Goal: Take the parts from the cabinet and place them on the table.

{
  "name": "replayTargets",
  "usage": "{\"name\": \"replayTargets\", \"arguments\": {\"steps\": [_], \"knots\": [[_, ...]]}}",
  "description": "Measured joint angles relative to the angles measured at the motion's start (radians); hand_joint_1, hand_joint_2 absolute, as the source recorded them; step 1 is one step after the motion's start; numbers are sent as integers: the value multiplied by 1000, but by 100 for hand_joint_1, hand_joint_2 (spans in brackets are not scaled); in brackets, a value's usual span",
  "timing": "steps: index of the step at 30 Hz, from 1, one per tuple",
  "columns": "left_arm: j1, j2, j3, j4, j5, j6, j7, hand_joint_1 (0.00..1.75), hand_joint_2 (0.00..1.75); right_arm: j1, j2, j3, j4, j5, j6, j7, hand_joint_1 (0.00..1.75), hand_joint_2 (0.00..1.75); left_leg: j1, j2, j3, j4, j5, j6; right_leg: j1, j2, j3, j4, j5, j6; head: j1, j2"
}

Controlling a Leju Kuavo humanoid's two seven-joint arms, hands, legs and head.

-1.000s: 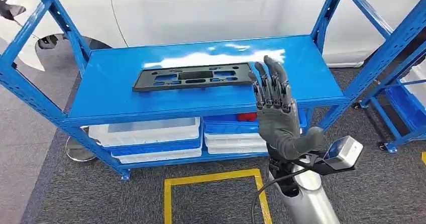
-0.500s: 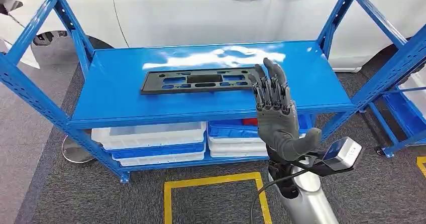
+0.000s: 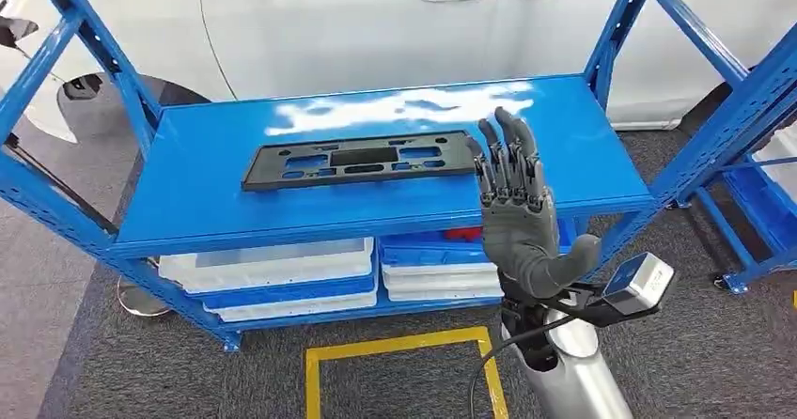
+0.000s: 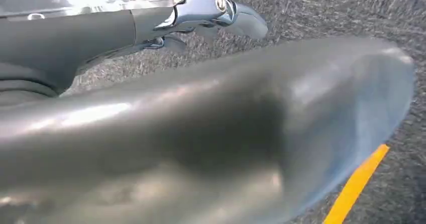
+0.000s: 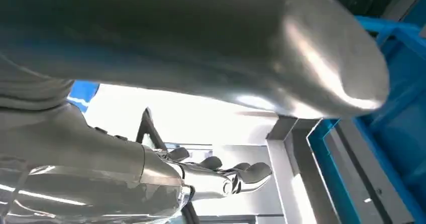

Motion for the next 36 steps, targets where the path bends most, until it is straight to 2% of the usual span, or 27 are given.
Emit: {"name": "replayTargets", "arguments": {"steps": [1,2,4,5,6,7,9,10,11,12,14,15,16,17,18,20,21,24,26,27,28,30,31,32,33,35,36], "knots": [[3,-1,0,0,0,0,1,0,0,1,0,0,2,1,0,0,0,0,0,0,-21,22,9,-1,0,1,1,2,-2,0,-1,0],[6,-1,1,0,0,0,1,0,0,3,0,0,3,3,-1,2,0,0,1,0,-17,-4,41,-1,0,4,5,3,-6,2,0,0],[6,-1,2,0,-1,2,0,0,0,5,0,0,3,7,-1,3,0,0,1,0,56,-179,150,3,0,6,18,7,-17,6,0,0],[6,0,3,0,-3,2,-1,0,0,4,0,0,3,8,-1,8,0,0,1,0,94,-268,189,8,0,6,23,9,-23,10,-1,0],[5,0,3,0,-6,1,-1,0,0,4,0,0,3,10,-2,15,0,0,-4,-1,107,-285,170,15,7,6,23,11,-27,16,0,0],[4,0,3,0,-8,0,-2,0,0,4,0,0,2,10,-6,24,0,0,-4,-2,108,-290,171,24,7,8,19,12,-27,21,0,0],[5,0,3,0,-11,-2,-2,0,0,6,-1,0,-3,13,-10,32,0,0,-8,-2,106,-291,167,34,4,8,21,9,-28,30,0,0],[5,0,3,0,-17,-2,-1,0,0,7,-1,0,-7,13,-12,33,0,0,-3,-3,110,-298,170,42,7,8,23,8,-31,37,1,0],[5,-1,3,0,-18,-3,0,0,0,9,-3,-2,-11,13,-12,34,0,0,1,-1,116,-304,173,47,1,8,22,21,-39,42,0,0],[3,-1,3,0,-19,-2,0,0,0,10,-5,-2,-15,13,-11,34,0,0,1,-1,119,-305,170,53,2,6,4,59,-61,46,7,0],[2,-1,3,0,-19,-2,4,0,0,15,-10,-2,-14,13,-11,34,0,0,0,0,121,-305,166,59,-2,5,-86,225,-136,53,8,0],[2,-1,3,0,-19,-1,5,0,0,18,-11,-2,-13,13,-11,34,0,0,-1,0,122,-304,163,60,-2,5,-131,301,-159,55,9,0],[3,-1,3,0,-18,-1,7,0,0,20,-13,-2,-12,13,-11,34,0,0,-1,0,125,-304,160,60,-3,5,-161,342,-155,56,8,0],[3,-1,3,0,-18,0,9,0,0,20,-13,-2,-11,13,-11,35,0,0,-1,-1,130,-304,156,59,-4,5,-161,323,-126,56,8,0],[3,-1,3,0,-19,0,10,0,0,19,-13,-2,-11,13,-10,35,0,0,-1,-2,136,-304,151,57,-5,5,-137,262,-81,54,9,0],[3,-2,4,0,-19,0,11,0,0,19,-13,-2,-11,13,-7,34,0,0,-1,-2,154,-304,139,51,-6,3,-49,70,21,45,9,0],[2,-2,4,0,-19,0,11,0,0,19,-14,-3,-11,13,-7,34,0,0,-5,-3,158,-303,134,46,-1,-1,-26,26,10,40,8,0],[1,-2,6,0,-20,0,12,0,0,19,-16,-3,-11,14,-7,34,0,0,-4,-2,160,-307,124,29,7,3,-26,19,2,26,7,0],[-2,-2,6,0,-21,0,12,0,0,19,-16,-3,-12,14,-7,34,0,0,-3,-2,174,-309,115,17,-5,4,-5,0,4,16,8,0],[-2,-2,8,0,-22,0,11,0,0,19,-17,-3,-12,17,-6,32,0,0,-2,-1,164,-275,101,13,-3,3,8,-6,-2,9,1,0],[-2,-2,8,0,-25,0,10,0,0,18,-17,-3,-12,17,-6,32,0,0,-1,-1,130,-208,71,10,-3,2,13,-6,-6,4,0,0],[-2,-1,10,0,-27,-1,10,0,0,24,-18,-3,-12,19,-7,32,0,0,0,-1,26,-37,9,4,0,2,22,-5,-18,0,0,0],[1,-1,10,0,-27,-2,10,0,0,26,-18,-3,-12,19,-6,32,0,0,0,-1,-15,19,6,2,1,3,28,-5,-25,-1,-1,0],[4,-1,10,0,-27,-2,10,0,0,28,-18,-3,-11,19,-6,31,0,0,0,-1,-28,18,30,2,1,5,37,-5,-31,-1,0,0],[4,-1,10,0,-28,-2,10,0,0,30,-18,-3,-11,19,-6,31,0,0,0,-1,-18,-27,76,3,2,7,47,-5,-39,1,0,0],[3,0,12,0,-29,-2,9,0,0,29,-18,-3,-10,19,-6,31,0,0,-1,-1,48,-205,197,12,2,8,76,-5,-59,6,0,0],[4,0,13,1,-30,-2,9,0,0,28,-18,-3,-9,19,-6,31,0,0,-3,-2,70,-267,217,21,2,7,82,-6,-68,10,0,0]]}}
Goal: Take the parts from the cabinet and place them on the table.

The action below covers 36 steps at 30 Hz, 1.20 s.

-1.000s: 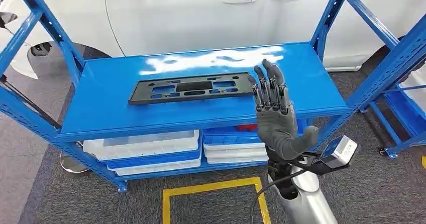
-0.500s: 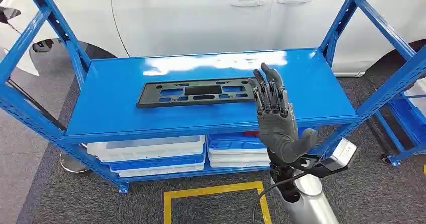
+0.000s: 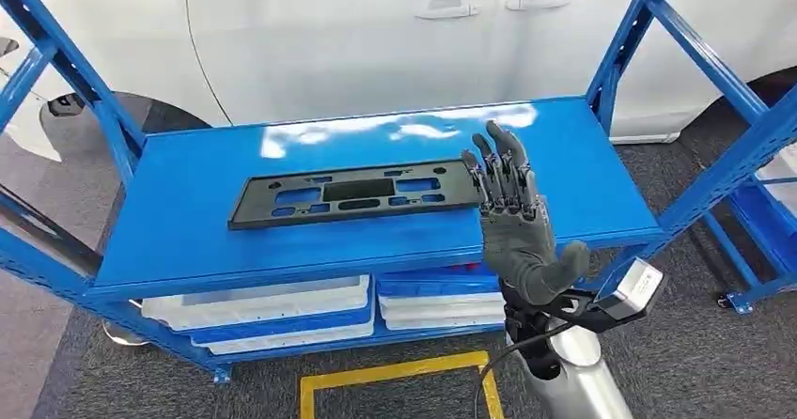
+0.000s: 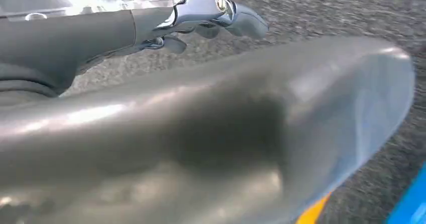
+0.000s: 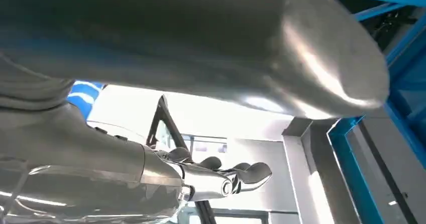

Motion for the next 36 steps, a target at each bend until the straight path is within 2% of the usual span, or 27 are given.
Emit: {"name": "replayTargets", "arguments": {"steps": [1,2,4,6,8,10,11,12,14,15,17,18,19,20,21,22,23,24,25,26,27,28,30,31,32,33,36], "knots": [[-1,0,2,0,-1,0,-1,0,0,-1,0,0,2,0,1,-1,0,0,-7,0,15,-20,-18,3,6,3,1,3,-7,8,-1,0],[-3,0,3,0,-5,0,-2,0,0,0,0,0,2,0,1,-2,0,0,-7,1,18,-21,-28,12,5,3,1,0,-9,13,0,0],[-3,0,3,0,-7,0,-3,0,0,-1,0,-1,2,0,1,-5,0,0,-7,0,20,-29,-36,24,7,2,7,3,-7,22,0,0],[-3,0,4,0,-7,1,-4,0,0,-3,0,-1,1,0,1,-6,0,0,0,-3,46,-38,-43,34,2,1,-4,47,-17,32,2,0],[-5,0,4,0,-8,1,-5,0,0,-9,0,-2,1,0,1,-8,0,0,-1,-2,59,-39,-55,43,-1,-1,-95,189,-65,44,6,0],[-5,0,4,0,-10,1,-6,0,0,-4,-1,-2,1,0,1,-8,0,0,-2,-3,72,-39,-70,45,-3,-1,-195,319,-112,50,7,0],[-3,0,4,0,-11,1,-6,0,0,-3,-2,-3,1,0,2,-8,0,0,-2,-3,82,-39,-78,44,-3,-1,-220,331,-103,49,6,0],[-2,0,4,0,-11,1,-6,0,0,-3,-2,-3,1,0,2,-8,0,0,-2,-4,94,-39,-86,42,-3,-1,-223,304,-71,49,6,0],[-3,0,4,0,-13,2,-6,0,0,-3,-2,-5,0,0,2,-8,0,0,-2,-4,128,-39,-109,37,-2,-2,-171,132,49,39,7,0],[-3,-1,4,0,-13,2,-6,0,0,-3,-2,-7,-3,0,2,-8,0,0,-2,-4,137,-40,-120,34,1,-4,-144,45,114,30,7,0],[-7,-1,4,0,-14,2,-6,0,0,-3,-3,-10,-5,0,2,-6,0,0,-4,-6,146,-45,-137,18,11,-8,-142,41,62,16,7,0],[-7,-1,4,0,-14,2,-6,0,0,-2,-3,-10,-8,0,2,-6,0,0,-5,-4,152,-49,-140,12,12,-7,-139,33,79,10,8,0],[-6,-1,4,0,-16,2,-6,0,0,-2,-3,-10,-9,0,4,-6,0,0,-7,-4,164,-35,-129,6,7,-5,-132,27,82,0,6,0],[-6,0,4,0,-19,3,-6,0,0,-2,-3,-10,-12,0,6,-7,0,0,-8,-4,173,-36,-137,0,4,-3,-115,24,84,-3,6,0],[-7,-1,4,0,-21,4,-6,0,0,-2,-3,-10,-14,0,7,-7,0,0,-5,-3,171,-20,-146,-3,1,-5,-102,19,83,-7,7,0],[-10,-1,4,0,-25,6,-5,0,0,-5,-3,-10,-16,0,7,-7,0,0,-4,-4,148,32,-156,-8,1,-6,-94,18,79,-13,2,0],[-10,-1,4,0,-29,8,-5,0,0,-6,-3,-10,-16,0,7,-7,0,0,-4,-4,103,105,-178,-14,1,-6,-91,18,74,-16,2,0],[-10,0,4,0,-31,12,-5,0,0,-3,-3,-10,-16,1,8,-7,0,0,-3,-4,47,188,-219,-18,2,-5,-88,18,68,-17,2,0],[-9,0,4,0,-32,14,-5,0,0,-1,-3,-10,-16,8,10,-6,0,0,-3,-3,2,247,-256,-20,2,-4,-84,18,62,-18,3,0],[-9,-1,3,0,-33,16,-4,0,0,1,-3,-10,-16,15,11,-3,0,0,-3,-3,-26,269,-265,-19,2,-3,-78,18,56,-18,2,0],[-4,-1,4,0,-34,16,-2,0,0,3,-4,-10,-16,23,14,5,0,0,-2,-3,-33,246,-239,-15,2,1,-69,18,49,-18,2,0],[-2,-1,4,0,-34,19,0,0,0,3,-5,-9,-16,27,18,16,0,0,-2,-3,-22,187,-186,-10,3,3,-59,18,42,-17,2,0],[-1,-1,5,0,-33,24,3,0,0,2,-5,-2,-16,28,25,35,0,0,-3,-3,28,5,-38,-3,6,3,-35,18,27,-13,2,0],[0,0,6,1,-32,25,5,0,0,2,-6,0,-16,28,25,37,0,0,-9,-3,31,-13,-49,2,8,3,-30,18,23,-9,4,0],[-2,-1,6,1,-32,25,5,0,0,2,-6,1,-16,28,25,42,0,0,-12,-3,28,-16,-85,9,8,3,-36,20,20,-4,3,0],[-4,-1,6,1,-32,25,5,0,0,2,-6,2,-16,28,25,44,0,0,-13,-3,31,-19,-56,17,9,3,-37,20,16,3,4,0],[-1,-3,6,1,-31,27,5,0,0,1,-6,2,-24,31,16,46,0,0,-1,0,43,-36,-35,31,9,3,-30,24,3,18,4,0]]}}
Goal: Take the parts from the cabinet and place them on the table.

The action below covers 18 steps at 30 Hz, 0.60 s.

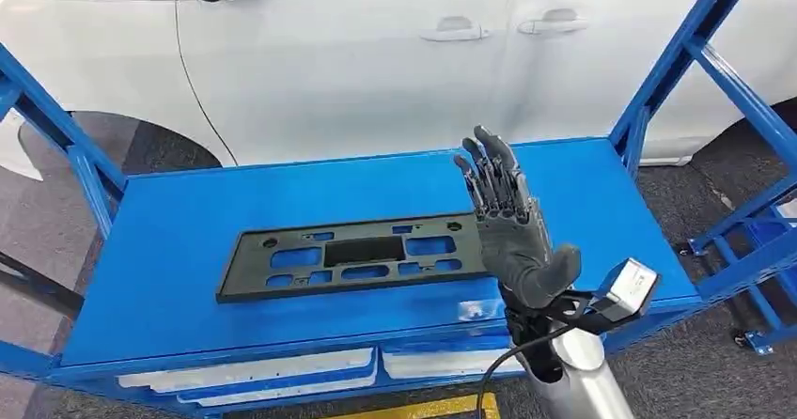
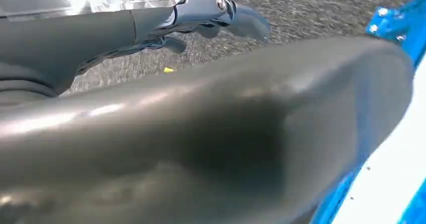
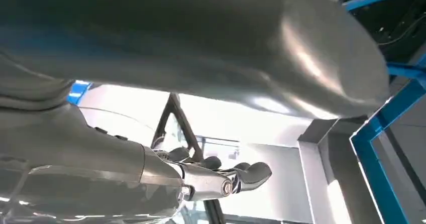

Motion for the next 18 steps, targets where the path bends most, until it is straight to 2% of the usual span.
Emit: {"name": "replayTargets", "arguments": {"steps": [1,3,4,5,6,7,9,10,11,12,14,15,16,17,18], "knots": [[-2,0,0,0,0,0,0,0,0,-3,0,0,-2,10,-7,0,0,0,0,-1,3,-4,0,3,2,-2,-11,24,-16,5,3,0],[-5,0,1,0,-1,-1,-1,0,0,-9,-1,4,-5,60,-40,7,0,0,0,-1,4,-4,-3,8,-5,-2,-95,180,-91,13,7,0],[-5,-1,2,0,-3,-1,-1,0,0,-9,-3,8,-5,76,-51,15,0,0,-1,-1,4,-4,-5,11,-8,-3,-139,254,-114,18,6,0],[-5,-1,3,0,-6,-1,-1,0,0,-9,-6,13,-5,85,-53,23,0,0,-1,-1,4,-3,-7,10,-11,-3,-172,303,-118,21,7,0],[-4,-1,5,0,-9,-2,0,0,0,-9,-10,20,-4,90,-50,31,0,0,-1,-1,5,-3,-8,9,-13,-4,-181,303,-100,24,7,0],[-2,-1,6,0,-12,-4,1,0,0,-11,-17,30,-2,101,-43,40,0,175,-1,-2,7,-2,-12,8,-16,-4,-167,256,-57,25,7,0],[-3,-5,6,0,-13,-6,2,0,0,-21,-32,52,6,131,-36,47,0,175,0,-4,14,3,-19,4,-19,-5,-97,89,45,23,7,0],[-4,-6,8,0,-15,-8,3,0,0,-32,-42,68,19,168,-41,51,0,175,-1,-5,14,4,-22,0,-18,-5,-72,24,63,18,8,0],[-6,-7,10,0,-15,-7,8,0,0,-46,-48,85,32,217,-62,52,0,175,-8,-5,10,12,-28,-8,-13,-5,-63,0,51,13,6,0],[-6,-8,13,0,-17,-1,17,0,0,-50,-52,99,42,267,-87,51,0,175,-6,-5,9,7,-24,-13,-12,-4,-65,6,54,10,4,0],[-7,-17,16,0,-29,26,72,0,0,-55,-62,137,64,496,-223,53,0,175,-5,-4,13,3,-26,-23,-9,-3,-64,3,52,-1,5,0],[-8,-20,16,0,-40,49,123,0,0,-56,-65,165,71,663,-316,63,0,175,-5,-4,13,7,-32,-29,-20,-4,-56,-11,58,-10,5,0],[-6,-24,15,1,-44,66,162,0,0,-58,-67,189,76,772,-377,73,0,175,-2,-4,7,29,-48,-33,-18,-5,-50,-16,59,-14,5,0],[-4,-29,15,3,-49,89,203,0,0,-61,-68,220,85,879,-437,80,0,175,-1,-4,-19,89,-86,-37,-18,-7,-48,-17,58,-20,0,0],[-2,-32,16,4,-51,106,229,0,0,-63,-71,246,98,957,-494,94,0,175,1,-4,-60,173,-127,-41,-16,-7,-48,-17,57,-21,0,0]]}}
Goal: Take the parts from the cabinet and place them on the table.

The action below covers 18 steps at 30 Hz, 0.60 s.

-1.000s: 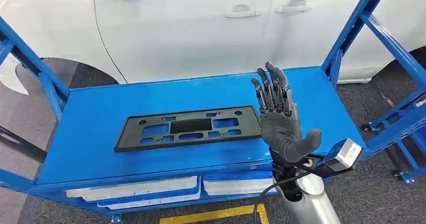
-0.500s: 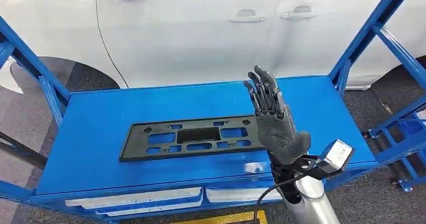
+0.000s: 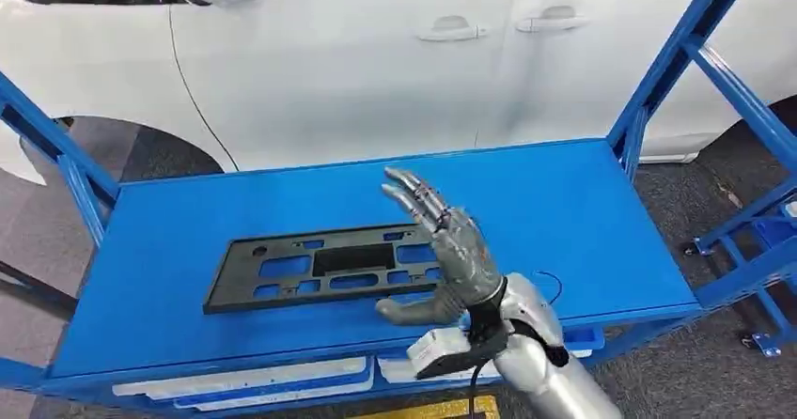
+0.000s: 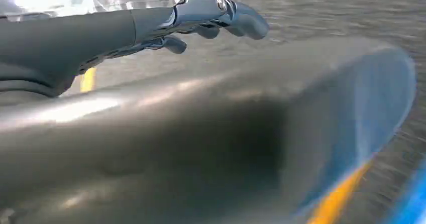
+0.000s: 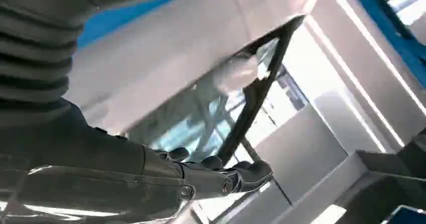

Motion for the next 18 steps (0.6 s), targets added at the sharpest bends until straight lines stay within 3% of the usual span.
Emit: {"name": "replayTargets", "arguments": {"steps": [1,2,3,4,6,7,8,11,13,14,16,17,18], "knots": [[2,-1,0,2,-2,15,26,0,0,-1,-4,27,18,77,-45,18,0,175,1,0,-43,84,-33,-4,1,-2,0,0,-1,-1,0,0],[6,-3,0,2,-5,29,52,0,0,-5,-10,59,41,147,-83,38,0,175,1,0,-75,143,-47,-6,2,-2,0,1,-2,-2,0,0],[10,-3,0,2,-9,38,70,0,0,-11,-15,90,62,197,-107,54,0,175,2,0,-83,152,-38,-8,2,-2,0,2,-3,-2,0,0],[15,-3,0,2,-13,44,82,0,0,-17,-17,133,92,244,-129,72,0,175,4,0,-66,109,-1,-8,1,0,2,3,-6,0,0,0],[16,-3,1,2,-16,46,88,0,0,-24,-17,199,137,282,-154,94,0,175,7,1,20,-75,96,-7,0,1,10,8,-13,7,0,0],[16,-3,1,2,-19,45,88,0,0,-29,-17,222,154,302,-164,107,0,175,9,2,53,-150,115,-5,1,0,11,11,-18,12,0,0],[17,-4,2,3,-19,44,88,0,0,-37,-17,243,171,326,-170,115,0,175,2,0,59,-160,106,1,9,0,8,17,-21,18,0,0],[17,-5,3,3,-24,32,78,0,0,-46,-15,315,224,438,-196,164,0,175,1,-2,56,-156,105,19,8,1,10,12,-19,28,3,0],[18,-8,3,3,-34,24,67,0,0,-56,-9,355,255,467,-206,182,0,175,7,-1,62,-166,112,33,2,0,5,31,-38,40,2,0],[17,-8,3,3,-38,18,57,0,0,-67,-3,370,268,467,-206,188,0,175,7,1,61,-166,111,39,3,-1,-19,79,-70,43,6,0],[17,-9,3,3,-45,8,38,0,0,-99,5,403,308,438,-200,192,0,175,4,3,60,-166,111,43,1,-1,-105,258,-150,48,5,0],[16,-9,3,3,-47,6,33,0,0,-110,9,420,326,423,-198,191,0,175,3,3,59,-165,110,43,1,-1,-140,327,-169,48,6,0],[16,-9,3,3,-50,4,31,0,0,-118,11,433,341,414,-198,190,0,175,2,2,60,-165,110,44,1,-1,-152,347,-162,48,6,0]]}}
